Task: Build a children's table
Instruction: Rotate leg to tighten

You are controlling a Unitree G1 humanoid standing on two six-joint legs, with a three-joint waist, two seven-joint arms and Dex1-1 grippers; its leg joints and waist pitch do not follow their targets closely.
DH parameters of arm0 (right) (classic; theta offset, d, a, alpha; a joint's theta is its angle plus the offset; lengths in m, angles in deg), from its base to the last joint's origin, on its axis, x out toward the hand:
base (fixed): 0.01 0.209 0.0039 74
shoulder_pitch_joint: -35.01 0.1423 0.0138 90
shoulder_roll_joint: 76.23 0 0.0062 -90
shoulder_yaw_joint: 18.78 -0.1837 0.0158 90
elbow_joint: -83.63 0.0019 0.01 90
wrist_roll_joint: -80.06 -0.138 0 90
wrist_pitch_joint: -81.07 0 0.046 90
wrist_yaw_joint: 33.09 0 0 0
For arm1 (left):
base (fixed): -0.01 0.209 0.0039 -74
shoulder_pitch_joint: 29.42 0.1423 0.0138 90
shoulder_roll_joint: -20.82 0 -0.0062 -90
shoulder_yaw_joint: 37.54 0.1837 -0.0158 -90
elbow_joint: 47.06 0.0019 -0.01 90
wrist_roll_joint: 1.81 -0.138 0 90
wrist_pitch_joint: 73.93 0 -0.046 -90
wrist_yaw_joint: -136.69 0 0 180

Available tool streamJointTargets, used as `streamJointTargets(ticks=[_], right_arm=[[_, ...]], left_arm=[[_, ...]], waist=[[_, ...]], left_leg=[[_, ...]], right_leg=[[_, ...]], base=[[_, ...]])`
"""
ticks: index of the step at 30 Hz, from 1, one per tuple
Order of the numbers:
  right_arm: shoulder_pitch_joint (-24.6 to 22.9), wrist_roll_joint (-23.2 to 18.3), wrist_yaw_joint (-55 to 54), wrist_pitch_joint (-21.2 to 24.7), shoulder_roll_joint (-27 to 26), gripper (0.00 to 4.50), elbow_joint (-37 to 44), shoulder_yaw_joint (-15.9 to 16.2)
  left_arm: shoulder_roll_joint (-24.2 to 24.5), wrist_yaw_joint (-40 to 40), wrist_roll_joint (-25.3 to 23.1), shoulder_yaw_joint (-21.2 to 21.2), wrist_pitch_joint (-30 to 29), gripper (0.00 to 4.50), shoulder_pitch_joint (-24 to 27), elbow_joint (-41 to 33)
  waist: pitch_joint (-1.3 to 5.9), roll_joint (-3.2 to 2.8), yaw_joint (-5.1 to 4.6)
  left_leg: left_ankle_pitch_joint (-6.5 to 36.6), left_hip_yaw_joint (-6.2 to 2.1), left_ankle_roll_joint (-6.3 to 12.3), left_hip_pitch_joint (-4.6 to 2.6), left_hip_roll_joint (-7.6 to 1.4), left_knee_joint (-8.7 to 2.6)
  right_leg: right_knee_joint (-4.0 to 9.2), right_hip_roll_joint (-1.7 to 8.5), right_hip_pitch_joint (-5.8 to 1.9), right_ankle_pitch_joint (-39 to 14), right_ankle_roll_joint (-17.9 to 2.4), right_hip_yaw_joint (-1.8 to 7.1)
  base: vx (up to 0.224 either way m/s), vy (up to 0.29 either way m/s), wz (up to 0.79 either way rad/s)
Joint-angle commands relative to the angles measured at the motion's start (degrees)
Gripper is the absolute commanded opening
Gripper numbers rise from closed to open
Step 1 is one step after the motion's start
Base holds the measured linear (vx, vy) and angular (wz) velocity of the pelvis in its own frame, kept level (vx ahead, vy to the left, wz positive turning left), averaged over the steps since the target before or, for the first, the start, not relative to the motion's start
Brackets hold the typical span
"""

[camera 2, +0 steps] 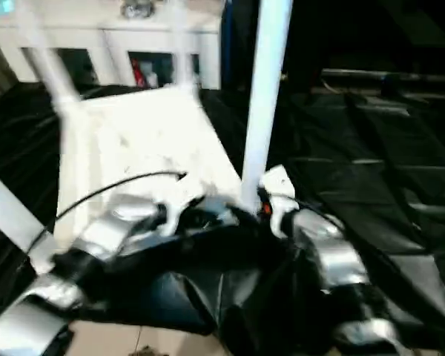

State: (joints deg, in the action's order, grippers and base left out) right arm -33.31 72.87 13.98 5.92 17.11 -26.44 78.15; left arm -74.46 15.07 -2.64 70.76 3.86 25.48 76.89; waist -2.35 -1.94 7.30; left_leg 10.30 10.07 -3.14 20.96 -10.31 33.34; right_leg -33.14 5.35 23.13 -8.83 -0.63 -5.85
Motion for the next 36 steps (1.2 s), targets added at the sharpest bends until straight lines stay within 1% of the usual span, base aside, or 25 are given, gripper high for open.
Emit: streamJointTargets(ticks=[1,3,4,8,9,10,13,14,16,18,20,22,24,25,26,27,28,29,30,31,32,33,34,35,36], right_arm=[[-0.47,-1.82,6.5,-0.24,0.89,3.82,2.92,3.43],[-0.72,-2.55,9.06,0.32,2.42,3.82,3.87,3.59],[-0.95,-2.93,10.8,0.74,3.44,3.82,4.45,3.79],[-1.61,-2.99,15.26,0.52,6.3,3.82,5.05,4.38],[-1.63,-3.13,15.75,0.47,6.55,3.58,5.04,4.3],[-1.59,-3.45,16.02,0.62,6.62,3.51,5.01,4.05],[-1.55,-4.69,16.87,1.38,6.74,3.36,5.31,3.7],[-1.58,-4.86,17.06,1.46,6.73,3.09,5.43,3.71],[-1.7,-5.11,17.47,1.79,6.69,3.06,5.78,3.86],[-1.92,-5.4,18.08,2.18,6.65,2.83,6.18,4.03],[-2.29,-5.49,18.57,2.41,6.49,2.77,6.51,4.16],[-2.72,-5.44,18.39,2.44,6.14,2.76,6.61,4.2],[-3.03,-5.77,17.36,2.65,5.53,2.74,6.48,4.02],[-2.78,-4.96,14.14,1.94,4.11,2.74,5.22,3.43],[-2.57,-4.35,11.79,1.41,3.11,2.74,4.3,3.03],[-1.99,-3.37,7.66,1.17,1.37,2.74,2.51,2.22],[-0.97,-1.8,0.83,1.02,-1.37,2.73,-0.52,0.85],[-0.5,-1.34,-1.97,1.38,-2.47,2.73,-1.76,0.21],[0.24,-0.74,-6.33,2.29,-4.22,2.73,-3.64,-0.88],[0.24,-0.74,-6.33,2.29,-4.22,2.72,-3.64,-0.88],[1.06,-0.25,-11.84,2.68,-6.66,2.72,-5.56,-2.38],[1.68,-0.67,-14.97,3.32,-8.67,2.72,-6.38,-3.49],[2.01,-0.93,-16.56,3.7,-9.72,2.72,-6.79,-4.08],[2.48,-1.02,-19.07,3.87,-11.32,2.72,-7.25,-4.77],[2.48,-1.02,-19.07,3.87,-11.32,2.72,-7.25,-4.77]], left_arm=[[-0.96,5.61,4.72,1.42,2.61,0.0,0.34,-5.34],[0.23,7.5,5.3,1.51,1.86,0.0,1.22,-7.06],[1.03,8.59,5.53,1.56,1.42,0.0,1.83,-8.13],[3.38,11.51,5.8,1.23,0.09,0.0,3.86,-11.42],[3.8,11.76,5.87,1.21,-0.05,0.0,4.14,-11.91],[4.21,11.95,5.91,1.23,-0.2,0.0,4.39,-12.39],[5.01,12.45,6.32,1.33,-0.86,0.0,4.91,-13.69],[5.06,12.56,6.31,1.32,-1.02,0.0,5.01,-13.94],[5.08,12.8,6.2,1.25,-1.36,0.0,5.2,-14.4],[5.09,13.09,6.11,1.22,-1.68,0.0,5.35,-14.78],[5.0,13.16,6.03,1.29,-1.83,0.0,5.46,-14.86],[4.53,12.66,6.02,1.19,-1.85,0.0,5.44,-14.49],[3.67,11.08,5.89,0.83,-2.09,0.0,5.17,-13.63],[2.46,8.32,5.0,0.43,-1.73,0.0,4.47,-11.79],[1.59,6.37,4.31,0.13,-1.51,0.0,3.99,-10.53],[0.46,3.77,3.39,-0.21,-1.06,0.0,3.26,-8.72],[-2.11,-2.06,1.67,-0.97,-0.9,0.0,1.45,-4.97],[-3.25,-4.81,1.03,-1.38,-1.32,0.0,0.54,-3.27],[-5.13,-9.46,0.05,-2.13,-2.43,0.0,-1.05,-0.48],[-5.13,-9.46,0.05,-2.13,-2.43,0.0,-1.05,-0.48],[-7.56,-13.94,-0.24,-3.16,-2.88,0.0,-3.04,2.64],[-9.31,-16.16,0.1,-3.91,-2.94,0.0,-4.35,4.43],[-10.22,-17.31,0.29,-4.3,-2.99,0.0,-5.03,5.36],[-11.39,-18.67,0.32,-4.55,-2.8,0.0,-5.93,6.6],[-11.39,-18.67,0.32,-4.55,-2.8,0.0,-5.93,6.6]], waist=[[3.32,1.3,0.08],[3.31,1.19,0.2],[3.43,1.27,0.42],[3.38,1.27,0.8],[3.4,1.41,0.85],[3.37,1.33,0.93],[3.36,1.41,0.9],[3.35,1.34,0.91],[3.33,1.36,0.89],[3.32,1.4,0.9],[3.35,1.6,0.92],[3.39,1.59,1.05],[3.4,1.56,1.08],[3.39,1.68,1.05],[3.24,1.62,0.87],[3.26,1.68,0.77],[3.15,1.76,0.61],[2.88,1.67,0.14],[2.97,1.83,-0.14],[2.91,1.75,-0.22],[2.98,1.87,-0.39],[3.06,1.72,-0.58],[3.13,1.79,-0.67],[3.37,1.57,-0.61],[3.35,1.58,-0.67]], left_leg=[[12.61,-0.89,4.2,-0.33,-3.12,-4.04],[13.39,-0.88,4.07,-0.43,-3.23,-4.08],[12.96,-0.85,3.93,-0.45,-3.29,-4.0],[12.05,-0.71,4.24,-0.38,-3.23,-3.87],[12.13,-0.67,4.22,-0.42,-3.25,-3.85],[12.05,-0.76,4.13,-0.32,-3.23,-3.89],[12.23,-0.8,3.84,-0.4,-3.23,-3.96],[12.53,-0.81,3.78,-0.42,-3.28,-3.97],[12.62,-0.82,3.56,-0.44,-3.26,-3.98],[12.46,-0.8,3.51,-0.36,-3.16,-3.95],[12.17,-0.78,3.58,-0.34,-3.15,-3.91],[11.55,-0.78,3.71,-0.33,-3.13,-3.85],[11.42,-0.78,3.75,-0.35,-3.13,-3.84],[11.39,-0.79,3.73,-0.32,-3.13,-3.85],[11.83,-0.78,3.43,-0.32,-3.03,-3.91],[12.59,-0.86,2.89,-0.35,-2.94,-3.97],[12.89,-0.85,2.6,-0.32,-2.81,-4.0],[14.24,-0.85,1.78,-0.54,-2.59,-4.11],[15.09,-0.96,1.02,-0.57,-2.38,-3.98],[15.72,-1.01,0.85,-0.82,-2.37,-3.98],[15.73,-0.99,1.17,-0.84,-2.2,-3.86],[15.19,-1.0,1.45,-0.78,-2.12,-3.86],[14.84,-1.0,1.55,-0.78,-2.13,-3.88],[13.3,-1.1,1.97,-0.53,-2.31,-3.94],[13.15,-1.08,2.15,-0.45,-2.4,-3.95]], right_leg=[[4.22,4.12,-2.92,-21.3,-8.21,3.02],[4.19,4.08,-2.77,-21.06,-8.58,3.04],[3.93,4.12,-2.82,-19.49,-9.32,3.1],[3.75,4.11,-2.85,-18.25,-10.03,3.15],[3.75,4.12,-2.83,-18.43,-10.05,3.14],[3.7,4.17,-2.88,-18.95,-9.95,3.11],[3.79,4.12,-2.86,-19.55,-9.81,3.12],[3.81,4.12,-2.78,-19.7,-9.81,3.12],[3.82,4.1,-2.8,-19.63,-9.79,3.13],[3.83,4.09,-2.85,-19.64,-9.72,3.13],[3.83,4.13,-2.88,-19.7,-9.55,3.13],[3.76,4.13,-2.87,-19.47,-9.37,3.15],[3.78,4.1,-2.84,-19.48,-9.33,3.13],[3.77,4.1,-2.83,-19.5,-9.34,3.12],[3.99,4.03,-2.67,-20.4,-9.15,3.08],[4.17,4.21,-2.79,-22.05,-8.66,3.02],[4.33,4.15,-2.76,-23.1,-8.28,2.96],[4.92,4.02,-2.41,-26.27,-7.31,2.78],[5.17,4.17,-2.65,-29.2,-6.02,2.57],[5.41,4.2,-2.44,-30.39,-5.63,2.51],[5.7,4.23,-2.48,-31.24,-4.83,2.47],[5.74,4.19,-2.4,-30.8,-4.65,2.54],[5.73,4.13,-2.36,-30.28,-4.74,2.54],[5.26,4.11,-2.62,-26.95,-5.43,2.64],[5.2,4.08,-2.58,-25.87,-5.77,2.72]], base=[[0.0,0.0,0.0],[0.0,0.0,0.0],[0.0,0.0,0.0],[0.0,0.0,0.0],[0.0,0.0,0.0],[0.0,0.0,0.0],[0.0,0.0,0.0],[0.0,0.0,0.0],[0.0,0.0,0.0],[0.0,0.0,0.0],[0.0,0.0,0.0],[0.0,0.0,0.0],[0.0,0.0,0.0],[0.0,0.0,0.0],[0.0,0.0,0.0],[0.0,0.0,0.0],[0.0,0.0,0.0],[0.0,0.0,0.0],[0.0,0.0,0.0],[0.0,0.0,0.0],[0.0,0.0,0.0],[0.0,0.0,0.0],[0.0,0.0,0.0],[0.0,0.0,0.0],[0.0,0.0,0.0]])
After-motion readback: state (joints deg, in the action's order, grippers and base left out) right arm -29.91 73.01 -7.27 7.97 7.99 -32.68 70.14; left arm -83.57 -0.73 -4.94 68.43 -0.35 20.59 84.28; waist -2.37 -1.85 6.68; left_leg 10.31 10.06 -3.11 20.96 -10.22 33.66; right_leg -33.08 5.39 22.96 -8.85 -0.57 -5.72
